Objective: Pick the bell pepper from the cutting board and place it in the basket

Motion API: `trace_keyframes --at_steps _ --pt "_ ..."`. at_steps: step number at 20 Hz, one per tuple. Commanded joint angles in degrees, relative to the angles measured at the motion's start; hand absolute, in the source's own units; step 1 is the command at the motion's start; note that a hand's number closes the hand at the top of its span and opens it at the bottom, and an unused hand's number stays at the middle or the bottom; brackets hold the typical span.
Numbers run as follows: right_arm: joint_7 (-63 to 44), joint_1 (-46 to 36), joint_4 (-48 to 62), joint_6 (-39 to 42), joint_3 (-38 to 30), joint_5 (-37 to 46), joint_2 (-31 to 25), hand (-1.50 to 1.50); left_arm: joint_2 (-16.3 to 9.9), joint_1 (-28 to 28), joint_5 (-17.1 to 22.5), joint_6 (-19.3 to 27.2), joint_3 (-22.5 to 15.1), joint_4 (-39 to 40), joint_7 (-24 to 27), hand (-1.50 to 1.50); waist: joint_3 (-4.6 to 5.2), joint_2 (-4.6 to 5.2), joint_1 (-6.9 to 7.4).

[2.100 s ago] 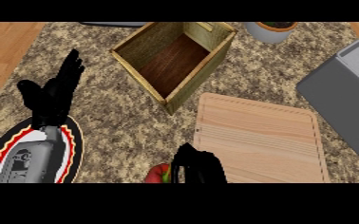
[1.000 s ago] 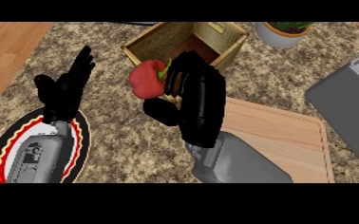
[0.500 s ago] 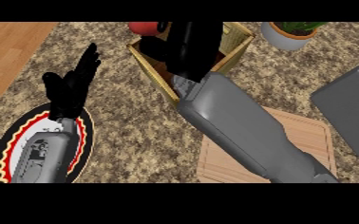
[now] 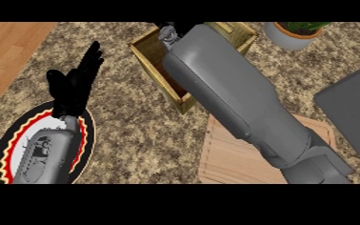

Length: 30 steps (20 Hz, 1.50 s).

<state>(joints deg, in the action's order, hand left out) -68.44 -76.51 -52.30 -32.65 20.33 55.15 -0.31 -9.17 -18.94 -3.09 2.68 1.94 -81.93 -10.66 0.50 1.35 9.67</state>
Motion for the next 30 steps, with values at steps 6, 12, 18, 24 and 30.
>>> trace_keyframes --at_steps 6,12,18,24,30 --pt "-9.83 -8.88 14.93 -4.23 -2.24 -5.51 0.29 1.50 0.50 -0.84 0.03 0.52 0.38 1.04 0.32 0.00 -0.13 0.40 -0.54" --pt "-5.49 -8.26 18.68 -10.84 -1.66 -11.21 0.29 1.50 -1.50 -0.14 0.33 0.02 1.90 -0.13 0.52 0.00 -0.26 0.12 -1.26" --pt "4.73 -11.19 30.48 7.51 8.48 -5.40 0.30 1.50 -0.89 1.12 0.00 0.71 1.83 0.42 0.61 0.00 0.07 -0.37 -2.97" --pt "6.52 -19.02 34.25 16.73 13.02 -5.00 0.31 1.50 -0.87 0.69 -0.26 1.04 2.09 0.94 1.33 0.00 -0.16 -0.18 -3.26" --pt "6.86 -21.89 35.83 18.45 13.25 -7.24 0.31 1.50 0.14 2.70 -0.65 1.87 1.63 -0.37 2.05 0.00 -0.23 -0.02 -3.12"
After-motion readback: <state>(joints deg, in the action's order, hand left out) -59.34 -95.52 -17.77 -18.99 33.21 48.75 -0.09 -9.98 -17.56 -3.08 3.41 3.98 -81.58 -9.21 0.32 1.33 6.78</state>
